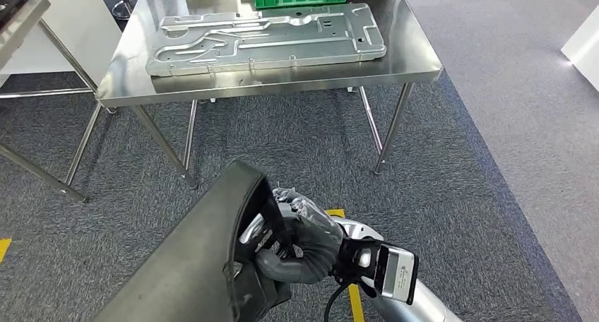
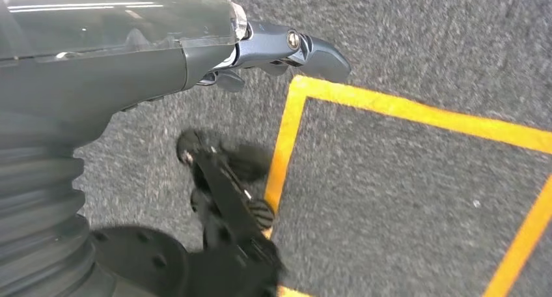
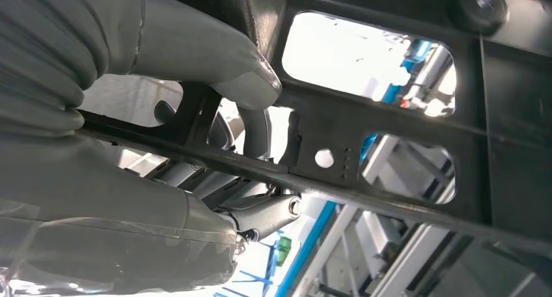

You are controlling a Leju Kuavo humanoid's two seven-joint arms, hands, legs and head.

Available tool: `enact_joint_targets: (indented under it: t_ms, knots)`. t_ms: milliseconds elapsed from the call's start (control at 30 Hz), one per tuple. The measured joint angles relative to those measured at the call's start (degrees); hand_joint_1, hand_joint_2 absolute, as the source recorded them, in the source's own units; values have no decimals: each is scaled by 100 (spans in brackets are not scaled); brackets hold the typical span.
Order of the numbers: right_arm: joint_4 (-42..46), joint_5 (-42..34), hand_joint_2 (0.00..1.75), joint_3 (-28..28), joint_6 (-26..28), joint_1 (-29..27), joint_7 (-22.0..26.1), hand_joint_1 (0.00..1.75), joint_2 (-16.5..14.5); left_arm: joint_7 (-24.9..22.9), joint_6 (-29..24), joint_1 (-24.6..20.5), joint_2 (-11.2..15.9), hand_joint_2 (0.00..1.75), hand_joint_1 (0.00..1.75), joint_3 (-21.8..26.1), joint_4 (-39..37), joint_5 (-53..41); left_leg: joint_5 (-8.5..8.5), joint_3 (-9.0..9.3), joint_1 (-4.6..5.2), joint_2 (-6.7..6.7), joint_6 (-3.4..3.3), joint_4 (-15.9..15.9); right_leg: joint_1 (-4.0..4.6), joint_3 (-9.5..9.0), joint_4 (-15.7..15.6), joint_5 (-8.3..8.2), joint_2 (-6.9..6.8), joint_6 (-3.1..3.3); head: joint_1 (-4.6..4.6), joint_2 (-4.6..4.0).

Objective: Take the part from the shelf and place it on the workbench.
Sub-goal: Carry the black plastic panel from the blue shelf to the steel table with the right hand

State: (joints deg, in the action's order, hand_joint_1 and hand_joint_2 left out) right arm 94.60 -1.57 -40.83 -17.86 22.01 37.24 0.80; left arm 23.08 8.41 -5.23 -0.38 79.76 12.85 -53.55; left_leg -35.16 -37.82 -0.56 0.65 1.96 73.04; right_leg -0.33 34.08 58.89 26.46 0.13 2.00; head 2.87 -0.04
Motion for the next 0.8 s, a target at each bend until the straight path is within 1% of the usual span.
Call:
enact_joint_targets:
  t_ms: [33,67,100,133,167,200,233,267,333,367,400,433,467,500,533,567,600,633,667,700,733,800]
  knots:
    - [0,21,175,0,6,-27,-3,154,0,0,1,11,1,175,0,-1,0,-2,62,-166,-1,-1,-3,156,9,-44,1,38,20,3,1,0]
    - [0,31,175,0,9,-46,-4,154,-1,0,3,19,1,175,0,-1,0,-3,252,-217,0,-2,-18,67,18,-102,1,79,36,3,1,0]
    - [0,37,175,0,13,-56,-4,154,-1,1,4,25,1,175,0,-2,0,-5,533,-157,3,-4,-46,-236,27,-170,1,124,50,0,1,0]
    - [-1,42,175,1,16,-59,-4,154,-1,2,6,28,5,175,0,-2,0,-7,813,-30,14,-10,-87,-644,29,-233,-4,170,58,-5,-1,0]
    - [-1,48,175,1,17,-59,-4,154,-1,3,7,27,11,175,0,-2,0,-7,1003,102,33,-17,-125,-999,39,-281,-6,210,65,-17,-5,0]
    - [-1,53,175,2,18,-63,-3,154,0,5,9,23,17,175,0,-3,1,-9,1092,205,53,-21,-158,-1253,41,-305,-8,240,71,-37,-5,0]
    - [-1,58,175,3,19,-68,-2,154,1,8,10,20,22,175,0,-4,1,-12,1093,257,75,-25,-184,-1375,37,-311,-16,259,75,-62,-9,0]
    - [-1,63,175,4,19,-73,-1,154,2,10,12,17,25,175,0,-5,2,-14,1058,276,90,-25,-203,-1409,37,-313,-29,269,78,-91,-8,0]
    - [4,74,175,11,20,-83,9,154,5,21,15,19,25,175,0,-9,2,-16,1044,334,71,-25,-248,-1503,38,-350,-50,302,72,-159,-10,0]
    - [8,80,175,18,20,-83,16,154,8,28,17,21,24,175,0,-13,2,-18,1040,387,50,-24,-276,-1557,41,-336,26,350,64,-194,-13,0]
    - [12,84,175,28,20,-85,23,154,11,36,20,20,23,175,0,-19,2,-21,1035,445,29,-22,-302,-1608,41,-250,223,443,57,-228,-20,0]
    - [14,85,175,41,18,-94,27,154,18,43,22,18,22,175,0,-25,2,-25,1018,492,21,-20,-323,-1634,25,-77,544,568,50,-255,-27,0]
    - [14,86,175,52,16,-107,30,154,26,49,25,16,20,175,0,-30,2,-28,990,526,18,-20,-340,-1642,12,165,939,704,46,-281,-33,0]
    - [12,89,175,61,13,-130,31,154,38,54,26,17,17,175,0,-34,2,-31,957,559,17,-20,-345,-1641,-7,419,1304,791,45,-304,-34,0]
    - [10,93,175,68,10,-153,32,154,51,58,27,21,14,175,0,-37,2,-33,919,599,14,-21,-343,-1640,-26,607,1521,779,41,-325,-35,0]
    - [9,98,175,74,7,-171,33,154,64,63,30,25,9,175,0,-39,2,-35,875,651,8,-24,-333,-1638,-43,692,1518,640,34,-342,-35,0]
    - [9,103,175,80,3,-181,35,154,74,69,32,28,4,175,0,-40,2,-37,825,716,1,-27,-318,-1635,-60,662,1297,397,23,-356,-35,0]
    - [8,108,175,87,-1,-185,39,154,81,77,36,28,0,175,0,-41,1,-40,769,785,-6,-30,-295,-1630,-75,542,919,106,6,-364,-37,0]
    - [5,110,175,93,-6,-187,46,154,88,85,40,26,-3,175,0,-42,1,-43,707,843,-1,-35,-262,-1618,-78,405,552,-103,-11,-367,-37,0]
    - [3,114,175,97,-14,-189,54,154,92,93,43,23,-5,175,0,-44,1,-47,652,877,7,-38,-226,-1604,-78,288,271,-212,-19,-346,-35,0]
    - [1,116,175,102,-22,-193,62,154,96,100,45,19,-6,175,0,-45,1,-50,609,896,16,-38,-188,-1597,-69,220,112,-231,-22,-318,-35,0]
    - [1,120,175,109,-48,-201,80,154,98,108,46,6,-7,175,0,-49,2,-57,552,922,17,-25,-116,-1614,-47,181,48,-144,0,-230,-36,0]
